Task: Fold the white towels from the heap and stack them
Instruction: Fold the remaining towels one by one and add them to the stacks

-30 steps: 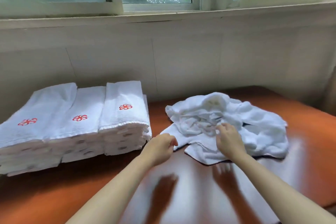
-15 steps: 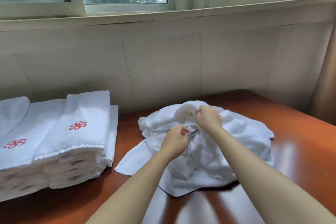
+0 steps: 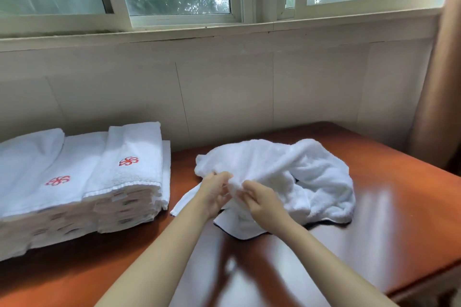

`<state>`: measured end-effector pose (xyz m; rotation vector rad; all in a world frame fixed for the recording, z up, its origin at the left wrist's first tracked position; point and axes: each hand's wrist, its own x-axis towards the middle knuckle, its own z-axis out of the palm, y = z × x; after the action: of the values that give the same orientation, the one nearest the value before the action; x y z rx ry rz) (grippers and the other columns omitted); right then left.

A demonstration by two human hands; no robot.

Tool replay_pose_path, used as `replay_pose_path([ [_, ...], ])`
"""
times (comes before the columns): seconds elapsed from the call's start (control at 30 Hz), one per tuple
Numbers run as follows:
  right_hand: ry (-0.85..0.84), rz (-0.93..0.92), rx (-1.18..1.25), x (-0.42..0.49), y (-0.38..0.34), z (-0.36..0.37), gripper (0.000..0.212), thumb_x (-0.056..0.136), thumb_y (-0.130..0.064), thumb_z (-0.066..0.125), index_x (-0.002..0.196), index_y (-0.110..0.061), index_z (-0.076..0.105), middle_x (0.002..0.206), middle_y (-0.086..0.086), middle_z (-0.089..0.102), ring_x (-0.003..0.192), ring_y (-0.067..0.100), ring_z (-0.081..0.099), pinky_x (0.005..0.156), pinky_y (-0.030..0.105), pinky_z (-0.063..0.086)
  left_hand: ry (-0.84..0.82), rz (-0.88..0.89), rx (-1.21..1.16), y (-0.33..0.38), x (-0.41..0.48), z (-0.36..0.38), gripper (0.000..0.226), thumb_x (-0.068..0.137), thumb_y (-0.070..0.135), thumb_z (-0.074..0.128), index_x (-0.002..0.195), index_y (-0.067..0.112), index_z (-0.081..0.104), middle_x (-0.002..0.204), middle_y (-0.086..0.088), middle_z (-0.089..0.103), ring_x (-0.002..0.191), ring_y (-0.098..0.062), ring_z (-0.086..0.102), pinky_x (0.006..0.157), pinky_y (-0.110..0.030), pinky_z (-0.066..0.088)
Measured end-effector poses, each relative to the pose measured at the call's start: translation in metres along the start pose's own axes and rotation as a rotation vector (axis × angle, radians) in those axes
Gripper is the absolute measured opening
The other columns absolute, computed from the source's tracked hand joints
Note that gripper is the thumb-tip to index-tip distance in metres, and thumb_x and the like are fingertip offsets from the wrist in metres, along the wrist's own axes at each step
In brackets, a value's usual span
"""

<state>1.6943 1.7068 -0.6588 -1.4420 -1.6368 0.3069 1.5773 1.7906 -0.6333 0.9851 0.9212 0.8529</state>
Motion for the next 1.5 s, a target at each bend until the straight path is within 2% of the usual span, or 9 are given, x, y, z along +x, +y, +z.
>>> replay_pose_path([
  [0.13, 0.003, 0.074, 0.099, -0.013, -0.024, 0.004, 0.033, 0.097, -0.022, 0.052, 0.066, -0.014, 0.061, 0.064, -0.001, 0.060, 0.068, 0.012, 0.056, 0.069, 0.029, 0.043, 0.023, 0.098, 0.068, 0.018, -0.032, -0.019, 0.038, 0.071, 0.006, 0.047, 0.108, 0.013, 0.046, 0.085, -0.008, 0.048, 0.066, -0.019, 0.050, 0.058, -0.029, 0.047],
  [0.3, 0.264, 0.308, 0.031, -0.022, -0.032, 0.008, 0.011, 0.093, -0.011, 0.049, 0.090, -0.015, 0.058, 0.074, -0.006, 0.057, 0.073, 0.017, 0.054, 0.067, 0.029, 0.039, 0.025, 0.131, 0.151, 0.031, -0.075, -0.060, 0.061, 0.051, 0.009, 0.045, 0.112, 0.005, 0.047, 0.100, -0.014, 0.052, 0.078, -0.026, 0.053, 0.062, -0.031, 0.045],
  [0.43, 0.146, 0.436, -0.227, -0.029, -0.041, 0.022, 0.056, 0.080, -0.001, 0.045, 0.134, -0.016, 0.038, 0.121, 0.010, 0.044, 0.107, 0.031, 0.044, 0.087, 0.036, 0.039, -0.011, 0.059, 0.241, 0.018, -0.108, -0.102, 0.058, 0.062, 0.004, 0.043, 0.119, 0.010, 0.053, 0.089, -0.010, 0.063, 0.067, -0.019, 0.060, 0.053, -0.025, 0.048],
  [0.6, 0.169, 0.455, -0.325, -0.056, -0.055, 0.068, 0.073, 0.073, 0.002, 0.049, 0.140, -0.016, 0.026, 0.133, 0.012, 0.027, 0.115, 0.035, 0.035, 0.097, 0.038, 0.034, -0.065, -0.101, 0.349, -0.007, -0.142, -0.164, 0.054, 0.079, -0.006, 0.033, 0.113, 0.025, 0.061, 0.091, -0.005, 0.070, 0.074, -0.018, 0.065, 0.060, -0.024, 0.051],
  [0.8, 0.392, 0.582, -0.009, -0.086, -0.052, 0.108, 0.046, 0.067, 0.011, 0.052, 0.109, 0.001, 0.037, 0.112, 0.019, 0.041, 0.105, 0.039, 0.044, 0.086, 0.035, 0.036, 0.354, -0.126, 0.756, -0.021, -0.169, -0.229, 0.018, 0.046, 0.011, 0.048, 0.064, 0.011, 0.042, 0.068, -0.003, 0.044, 0.060, -0.020, 0.039, 0.053, -0.026, 0.027],
  [1.0, 0.039, 0.569, 0.232, -0.061, -0.090, 0.100, 0.018, 0.076, -0.001, 0.049, 0.090, -0.007, 0.059, 0.085, 0.008, 0.064, 0.088, 0.027, 0.061, 0.076, 0.035, 0.052, 0.734, -0.143, 1.055, -0.036, -0.176, -0.294, 0.033, 0.077, 0.018, 0.057, 0.111, 0.019, 0.055, 0.113, -0.005, 0.061, 0.099, -0.028, 0.057, 0.080, -0.032, 0.045],
  [1.13, 0.260, 0.217, -0.158, -0.059, -0.103, 0.094, 0.035, 0.081, -0.001, 0.048, 0.105, -0.015, 0.068, 0.099, 0.003, 0.069, 0.100, 0.026, 0.059, 0.078, 0.032, 0.045, 0.831, -0.034, 1.390, -0.039, -0.176, -0.282, 0.044, 0.084, 0.016, 0.050, 0.129, 0.020, 0.045, 0.128, -0.006, 0.047, 0.116, -0.029, 0.046, 0.092, -0.038, 0.038],
  [1.33, -0.571, 0.211, -0.719, -0.062, -0.066, 0.118, 0.038, 0.090, -0.023, 0.048, 0.128, -0.021, 0.046, 0.133, 0.004, 0.044, 0.130, 0.024, 0.035, 0.112, 0.048, 0.016, 0.205, 0.432, 1.515, -0.063, -0.171, -0.234, 0.036, 0.092, 0.035, 0.052, 0.126, 0.023, 0.053, 0.121, 0.002, 0.053, 0.116, -0.021, 0.048, 0.096, -0.031, 0.038],
  [1.5, -0.292, 0.068, -0.668, -0.067, -0.057, 0.120, 0.008, 0.096, -0.022, 0.042, 0.088, -0.021, 0.038, 0.108, 0.006, 0.059, 0.104, 0.029, 0.054, 0.074, 0.034, 0.030, 0.245, 0.382, 1.731, -0.079, -0.165, -0.228, 0.045, 0.089, 0.032, 0.048, 0.134, 0.027, 0.040, 0.132, 0.007, 0.045, 0.121, -0.019, 0.043, 0.097, -0.033, 0.039],
])
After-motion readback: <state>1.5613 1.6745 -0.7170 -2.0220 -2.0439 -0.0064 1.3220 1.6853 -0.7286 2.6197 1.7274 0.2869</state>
